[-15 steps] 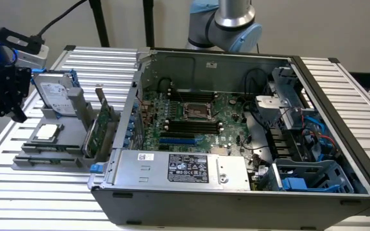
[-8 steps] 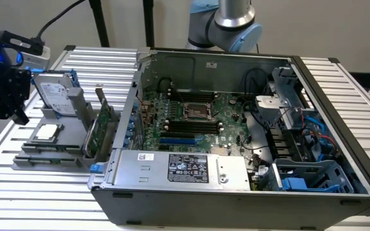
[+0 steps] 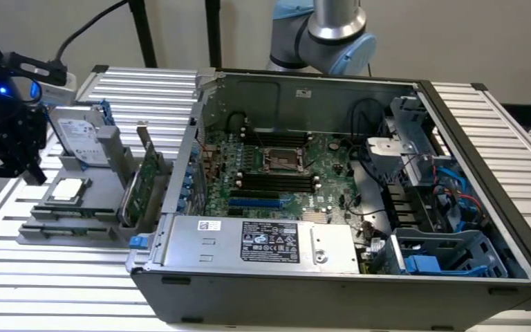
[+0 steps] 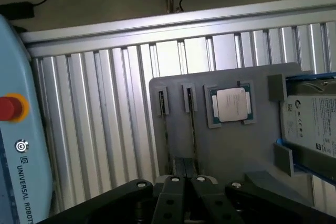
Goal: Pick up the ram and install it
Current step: 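Pick up the ram and move it above insertion slot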
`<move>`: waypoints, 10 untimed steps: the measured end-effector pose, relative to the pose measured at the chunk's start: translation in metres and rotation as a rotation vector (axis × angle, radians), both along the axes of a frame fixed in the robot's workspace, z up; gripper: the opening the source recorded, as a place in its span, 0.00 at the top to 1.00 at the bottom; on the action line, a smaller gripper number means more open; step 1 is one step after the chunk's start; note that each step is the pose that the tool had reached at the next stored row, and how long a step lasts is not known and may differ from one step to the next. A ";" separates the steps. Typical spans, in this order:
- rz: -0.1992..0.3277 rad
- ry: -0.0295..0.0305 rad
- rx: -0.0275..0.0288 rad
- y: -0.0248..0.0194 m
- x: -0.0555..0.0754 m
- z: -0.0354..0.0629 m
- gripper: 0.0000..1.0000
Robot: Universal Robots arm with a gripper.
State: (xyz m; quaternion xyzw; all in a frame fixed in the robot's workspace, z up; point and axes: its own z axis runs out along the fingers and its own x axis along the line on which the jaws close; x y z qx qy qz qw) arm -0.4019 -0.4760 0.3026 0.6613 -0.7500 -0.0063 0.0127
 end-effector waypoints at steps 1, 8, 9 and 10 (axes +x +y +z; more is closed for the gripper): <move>0.004 -0.0003 -0.0001 -0.0002 0.001 -0.0011 1.00; 0.037 -0.0013 0.0000 -0.0011 0.005 -0.0100 1.00; 0.044 -0.0013 0.0000 -0.0012 0.005 -0.0118 1.00; 0.049 -0.0012 0.0000 -0.0015 0.005 -0.0136 1.00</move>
